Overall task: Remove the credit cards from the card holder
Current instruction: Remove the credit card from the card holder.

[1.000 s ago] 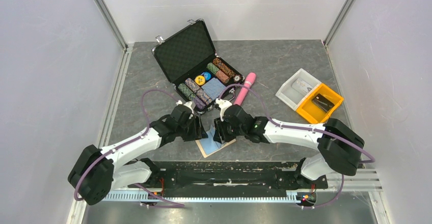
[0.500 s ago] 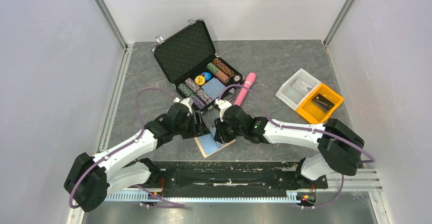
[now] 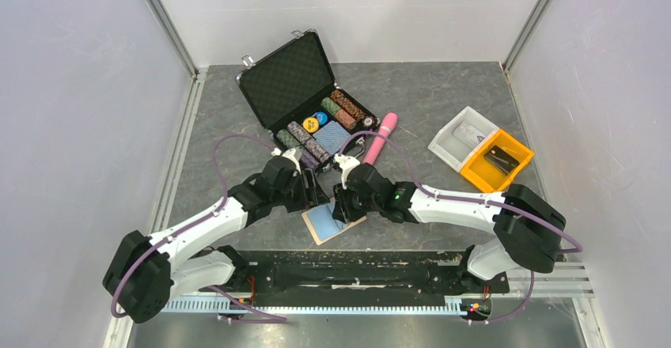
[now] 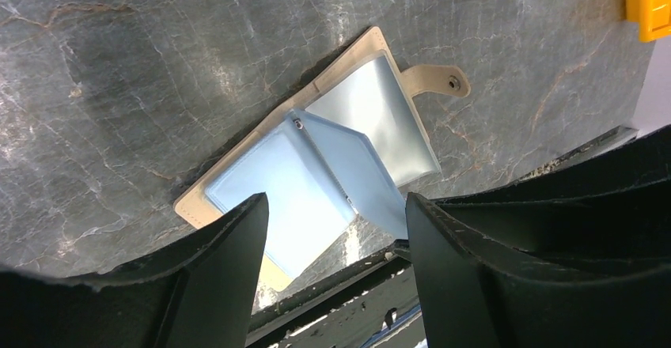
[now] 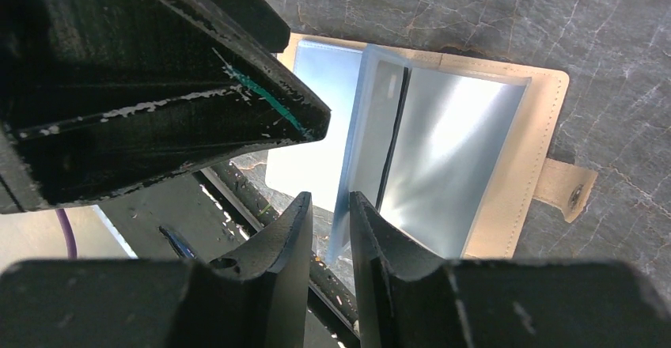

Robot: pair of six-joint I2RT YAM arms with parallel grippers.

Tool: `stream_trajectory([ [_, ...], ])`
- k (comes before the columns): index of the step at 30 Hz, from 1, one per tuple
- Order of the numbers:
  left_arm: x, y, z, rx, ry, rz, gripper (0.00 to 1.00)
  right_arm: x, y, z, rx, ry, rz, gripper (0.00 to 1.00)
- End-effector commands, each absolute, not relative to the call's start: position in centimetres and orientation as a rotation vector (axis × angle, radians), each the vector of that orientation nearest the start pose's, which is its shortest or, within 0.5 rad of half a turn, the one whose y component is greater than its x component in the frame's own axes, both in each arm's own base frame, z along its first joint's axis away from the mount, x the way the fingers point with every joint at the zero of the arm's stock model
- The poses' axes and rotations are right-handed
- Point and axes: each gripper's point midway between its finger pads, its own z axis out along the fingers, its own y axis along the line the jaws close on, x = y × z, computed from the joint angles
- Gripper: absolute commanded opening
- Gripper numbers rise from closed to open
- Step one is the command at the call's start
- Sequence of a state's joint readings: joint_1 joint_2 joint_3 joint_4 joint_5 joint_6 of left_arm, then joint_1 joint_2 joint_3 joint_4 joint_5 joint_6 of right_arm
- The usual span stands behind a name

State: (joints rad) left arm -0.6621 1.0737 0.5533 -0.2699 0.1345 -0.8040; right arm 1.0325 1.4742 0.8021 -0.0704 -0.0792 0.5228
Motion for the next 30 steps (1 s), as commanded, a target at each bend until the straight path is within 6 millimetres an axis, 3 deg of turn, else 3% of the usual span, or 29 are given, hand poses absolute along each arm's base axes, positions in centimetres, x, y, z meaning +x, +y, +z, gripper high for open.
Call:
stream_trajectory([
  [1,21.0,-23.4,10.2,-0.148,2.458,-0.903,0.71,17.1,35.5,9.6,-0.668,2.316,0.863,0.26],
  [24,20.2,-22.7,7.0,-0.149,2.533,-0.843,0.51,17.2,35.3,9.5,-0.664,2.314,0.846,0.27],
  [30,20.2,-23.0,7.7,-0.152,2.520,-0.874,0.52,17.1,35.3,9.4,-0.667,2.319,0.852,0.27],
])
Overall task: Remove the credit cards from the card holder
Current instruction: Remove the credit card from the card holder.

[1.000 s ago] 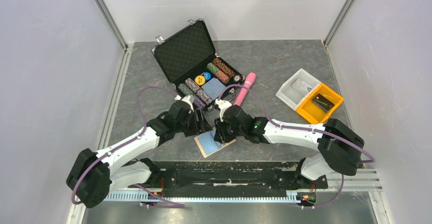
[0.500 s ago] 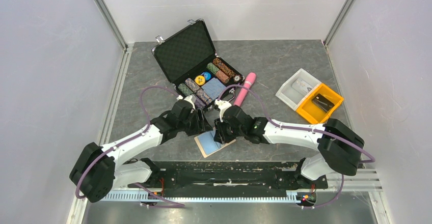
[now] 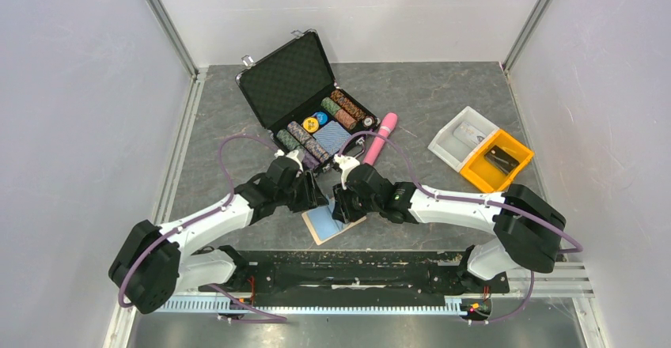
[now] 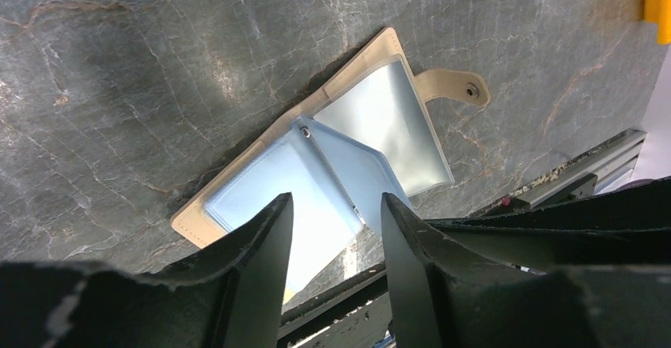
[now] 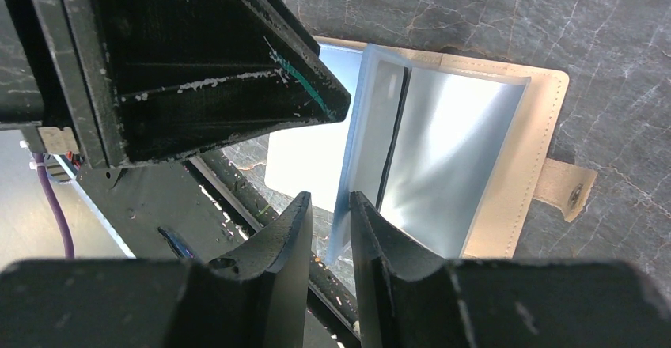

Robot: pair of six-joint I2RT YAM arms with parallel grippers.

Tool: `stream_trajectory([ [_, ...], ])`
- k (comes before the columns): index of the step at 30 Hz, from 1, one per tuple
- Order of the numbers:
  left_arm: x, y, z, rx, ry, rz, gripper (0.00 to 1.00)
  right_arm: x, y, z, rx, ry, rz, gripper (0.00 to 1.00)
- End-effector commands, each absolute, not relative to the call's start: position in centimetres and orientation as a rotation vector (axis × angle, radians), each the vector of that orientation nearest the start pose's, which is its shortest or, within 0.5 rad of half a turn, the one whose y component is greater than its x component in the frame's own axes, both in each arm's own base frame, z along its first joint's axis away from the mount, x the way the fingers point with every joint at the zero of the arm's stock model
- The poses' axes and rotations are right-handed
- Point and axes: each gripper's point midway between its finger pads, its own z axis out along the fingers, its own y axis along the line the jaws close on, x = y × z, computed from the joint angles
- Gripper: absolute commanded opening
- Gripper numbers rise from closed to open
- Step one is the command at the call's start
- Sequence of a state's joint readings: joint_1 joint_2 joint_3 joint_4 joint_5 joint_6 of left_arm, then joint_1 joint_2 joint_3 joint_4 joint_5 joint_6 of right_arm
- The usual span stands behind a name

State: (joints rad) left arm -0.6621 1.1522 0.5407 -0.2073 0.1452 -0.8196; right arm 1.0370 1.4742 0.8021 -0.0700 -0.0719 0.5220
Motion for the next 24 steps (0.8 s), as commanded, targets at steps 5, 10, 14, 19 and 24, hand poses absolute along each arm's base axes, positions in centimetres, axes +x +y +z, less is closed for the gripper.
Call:
stream_trajectory([
  [5,20.7,-23.5,9.4,-0.160,2.471,-0.924,0.59,17.1,35.3,9.5,-0.665,2.317,0.853,0.27],
  [10,21.1,-23.8,9.0,-0.169,2.477,-0.918,0.59,17.1,35.3,9.6,-0.666,2.314,0.856,0.27],
  [14,21.2,-24.1,8.4,-0.169,2.493,-0.919,0.55,17.1,35.3,9.5,-0.666,2.316,0.855,0.26],
  [19,20.9,-23.9,7.8,-0.173,2.509,-0.908,0.52,17.1,35.2,9.4,-0.669,2.316,0.850,0.26],
  [24,20.5,-23.3,7.4,-0.183,2.521,-0.883,0.49,17.3,35.1,9.4,-0.665,2.312,0.839,0.27],
])
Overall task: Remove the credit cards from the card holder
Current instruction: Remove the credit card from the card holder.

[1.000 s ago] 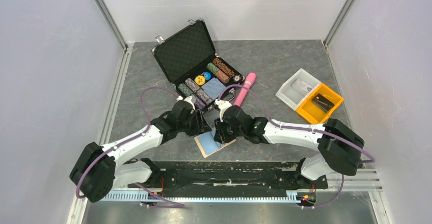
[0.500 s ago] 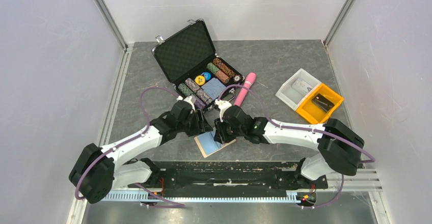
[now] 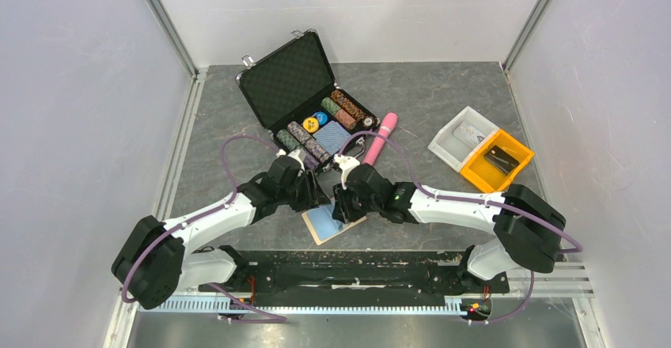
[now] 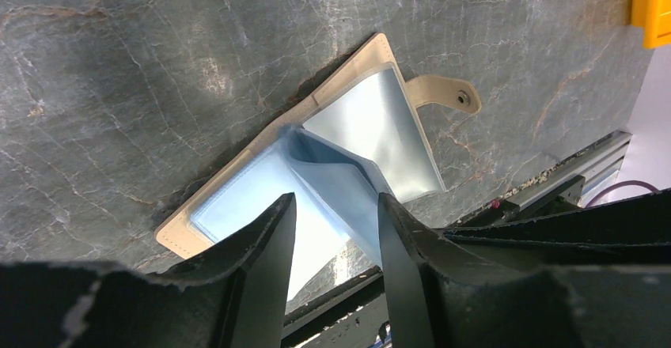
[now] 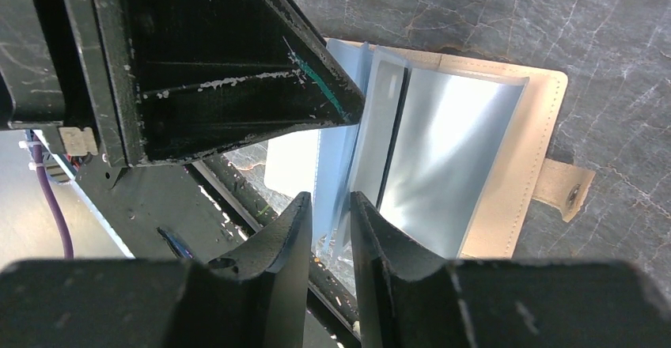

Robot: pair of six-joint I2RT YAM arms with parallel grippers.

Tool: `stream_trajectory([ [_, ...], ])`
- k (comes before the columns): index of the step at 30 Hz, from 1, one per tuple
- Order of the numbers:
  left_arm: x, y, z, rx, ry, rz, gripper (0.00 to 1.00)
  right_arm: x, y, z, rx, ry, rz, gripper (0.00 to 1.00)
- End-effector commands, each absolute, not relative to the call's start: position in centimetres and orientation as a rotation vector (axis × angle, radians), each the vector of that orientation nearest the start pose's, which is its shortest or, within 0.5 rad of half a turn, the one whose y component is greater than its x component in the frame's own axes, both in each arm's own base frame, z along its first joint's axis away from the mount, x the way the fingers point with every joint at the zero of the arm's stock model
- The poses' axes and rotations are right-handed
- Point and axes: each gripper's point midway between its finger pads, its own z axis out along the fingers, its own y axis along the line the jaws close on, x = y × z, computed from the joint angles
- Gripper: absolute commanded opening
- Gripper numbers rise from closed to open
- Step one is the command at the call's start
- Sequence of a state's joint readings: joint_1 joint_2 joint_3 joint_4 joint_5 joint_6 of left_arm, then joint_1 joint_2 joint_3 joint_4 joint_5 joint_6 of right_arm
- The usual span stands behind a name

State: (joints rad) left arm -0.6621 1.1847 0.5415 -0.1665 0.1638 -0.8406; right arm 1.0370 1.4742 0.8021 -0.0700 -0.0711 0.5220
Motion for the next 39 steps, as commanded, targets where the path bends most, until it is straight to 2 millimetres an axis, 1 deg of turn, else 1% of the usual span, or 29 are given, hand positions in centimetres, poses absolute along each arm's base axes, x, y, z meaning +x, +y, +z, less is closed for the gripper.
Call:
stream_trajectory([
  [1,20.4,-23.2,7.2,-0.184,2.525,-0.878,0.49,17.3,35.1,9.4,-0.660,2.313,0.836,0.28],
  [10,19.8,-22.6,6.1,-0.191,2.557,-0.851,0.47,17.7,34.5,9.5,-0.649,2.310,0.814,0.30],
  [15,19.5,-22.1,5.6,-0.195,2.572,-0.823,0.47,18.0,34.1,9.6,-0.637,2.305,0.805,0.26],
  [18,19.2,-21.8,5.2,-0.202,2.585,-0.802,0.47,18.2,33.8,9.2,-0.633,2.310,0.789,0.22],
  [23,19.0,-20.7,5.1,-0.214,2.585,-0.742,0.47,18.4,33.3,8.2,-0.636,2.331,0.759,0.21],
  [26,19.1,-20.5,5.6,-0.215,2.574,-0.734,0.48,18.4,33.3,7.7,-0.642,2.343,0.746,0.21],
  [28,19.1,-20.4,5.9,-0.214,2.572,-0.732,0.50,18.4,33.2,7.4,-0.646,2.346,0.739,0.21],
  [31,19.3,-20.3,7.0,-0.220,2.551,-0.732,0.54,18.5,33.0,7.1,-0.648,2.353,0.725,0.24],
  [33,19.5,-20.2,7.8,-0.223,2.527,-0.737,0.56,18.8,32.7,6.8,-0.639,2.354,0.697,0.24],
  [39,19.4,-21.4,9.8,-0.199,2.495,-0.836,0.56,19.3,31.9,6.1,-0.627,2.366,0.667,0.22],
])
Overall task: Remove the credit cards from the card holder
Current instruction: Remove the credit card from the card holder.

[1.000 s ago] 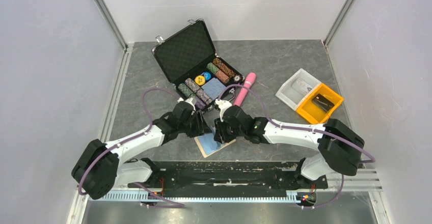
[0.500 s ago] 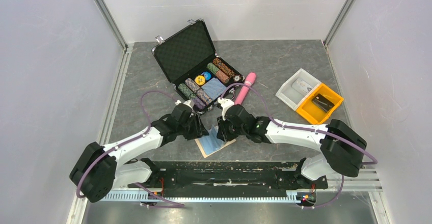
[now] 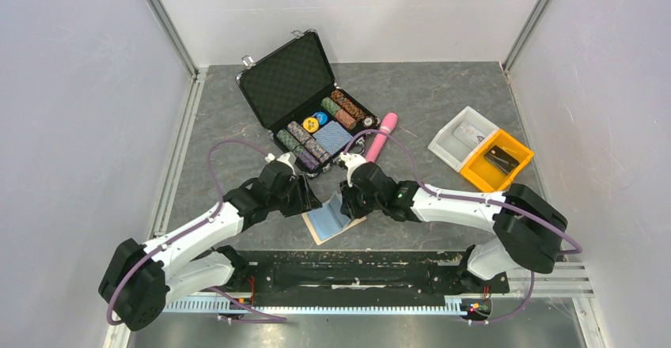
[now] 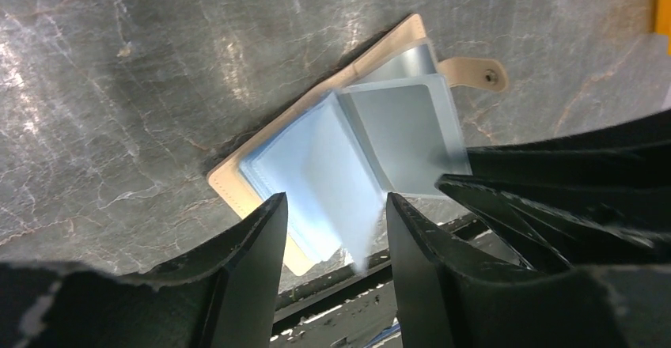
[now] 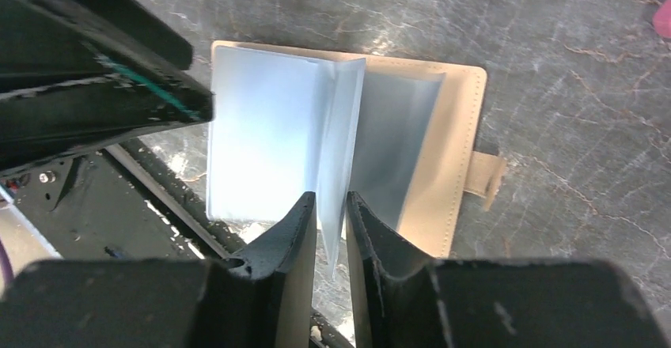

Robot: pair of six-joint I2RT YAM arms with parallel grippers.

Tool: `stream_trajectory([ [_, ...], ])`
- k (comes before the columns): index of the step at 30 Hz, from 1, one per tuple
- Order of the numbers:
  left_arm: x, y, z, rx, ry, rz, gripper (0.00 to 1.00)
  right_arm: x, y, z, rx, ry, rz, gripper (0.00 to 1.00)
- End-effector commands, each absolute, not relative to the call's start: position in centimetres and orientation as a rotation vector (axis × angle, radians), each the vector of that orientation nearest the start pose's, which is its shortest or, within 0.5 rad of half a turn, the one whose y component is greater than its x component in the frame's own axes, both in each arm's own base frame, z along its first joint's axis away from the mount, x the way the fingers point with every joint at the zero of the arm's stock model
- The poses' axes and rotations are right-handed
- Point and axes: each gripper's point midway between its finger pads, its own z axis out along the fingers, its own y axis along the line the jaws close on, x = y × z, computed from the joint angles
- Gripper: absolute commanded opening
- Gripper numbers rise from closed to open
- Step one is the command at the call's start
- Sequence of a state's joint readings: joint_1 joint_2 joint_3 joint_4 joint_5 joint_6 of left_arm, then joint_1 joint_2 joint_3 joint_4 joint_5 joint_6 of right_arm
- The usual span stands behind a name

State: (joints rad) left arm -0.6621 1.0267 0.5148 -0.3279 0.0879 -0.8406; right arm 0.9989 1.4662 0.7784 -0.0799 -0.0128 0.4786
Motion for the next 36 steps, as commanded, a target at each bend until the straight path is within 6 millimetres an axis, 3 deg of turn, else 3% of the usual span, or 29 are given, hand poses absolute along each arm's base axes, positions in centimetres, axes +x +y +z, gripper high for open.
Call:
stream_trajectory([
  [1,19.4,-21.6,10.1,-0.193,2.490,-0.854,0.56,19.4,31.8,6.0,-0.625,2.368,0.663,0.21],
  [5,19.4,-22.1,10.1,-0.181,2.481,-0.888,0.53,19.4,31.6,5.8,-0.624,2.378,0.664,0.14],
  [9,19.1,-22.3,8.4,-0.184,2.525,-0.888,0.49,19.5,31.4,5.9,-0.615,2.376,0.673,0.12],
  [13,18.8,-21.9,6.8,-0.192,2.563,-0.853,0.47,19.6,31.0,6.1,-0.600,2.366,0.675,0.00],
  [27,18.5,-21.9,4.6,-0.172,2.607,-0.831,0.45,19.6,30.1,8.0,-0.536,2.330,0.720,0.00],
  [31,18.2,-22.2,3.6,-0.178,2.636,-0.839,0.44,18.5,31.3,8.0,-0.583,2.345,0.812,0.15],
  [36,18.3,-22.0,3.5,-0.185,2.639,-0.822,0.44,17.9,32.1,8.4,-0.591,2.323,0.895,0.20],
])
